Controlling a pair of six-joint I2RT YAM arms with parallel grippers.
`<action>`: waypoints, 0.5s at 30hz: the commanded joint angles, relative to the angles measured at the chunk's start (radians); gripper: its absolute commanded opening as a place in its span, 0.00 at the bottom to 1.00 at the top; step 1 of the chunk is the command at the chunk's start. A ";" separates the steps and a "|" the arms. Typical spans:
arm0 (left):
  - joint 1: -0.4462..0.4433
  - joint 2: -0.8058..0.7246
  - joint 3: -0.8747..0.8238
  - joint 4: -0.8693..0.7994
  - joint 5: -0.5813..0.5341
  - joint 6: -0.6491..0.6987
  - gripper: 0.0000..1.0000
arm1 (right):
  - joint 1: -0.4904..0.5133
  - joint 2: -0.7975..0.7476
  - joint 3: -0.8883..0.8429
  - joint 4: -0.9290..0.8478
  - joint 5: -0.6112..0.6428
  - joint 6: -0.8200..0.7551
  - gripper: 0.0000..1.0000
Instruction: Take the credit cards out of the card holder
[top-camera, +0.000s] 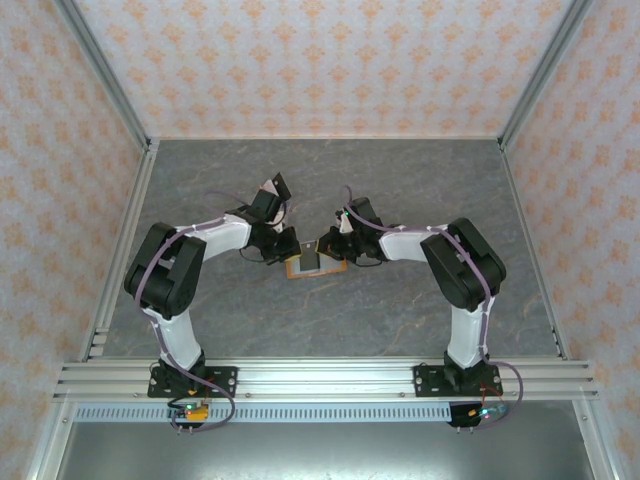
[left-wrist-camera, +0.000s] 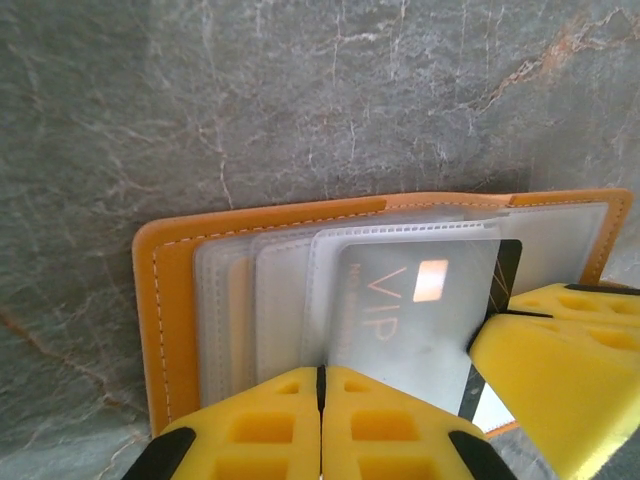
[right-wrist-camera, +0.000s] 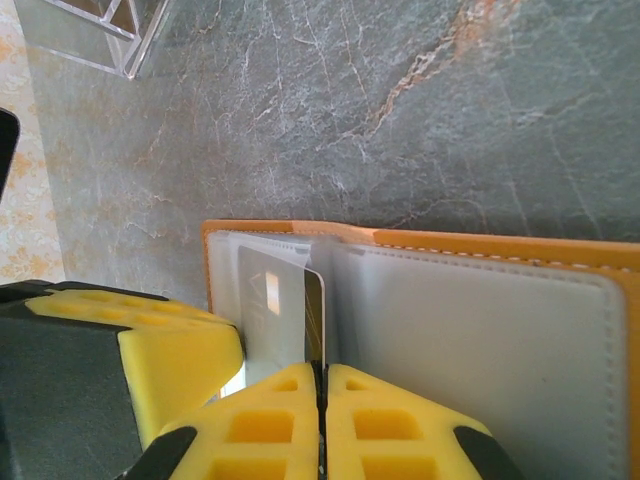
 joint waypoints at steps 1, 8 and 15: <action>0.001 0.017 -0.001 -0.040 -0.056 -0.001 0.06 | -0.006 0.019 0.017 -0.002 0.013 -0.016 0.08; 0.014 0.003 -0.053 -0.028 -0.069 -0.011 0.08 | -0.011 -0.001 -0.001 0.010 0.040 -0.013 0.07; 0.024 0.009 -0.069 -0.024 -0.066 -0.011 0.08 | -0.024 -0.015 -0.021 0.038 0.033 -0.011 0.07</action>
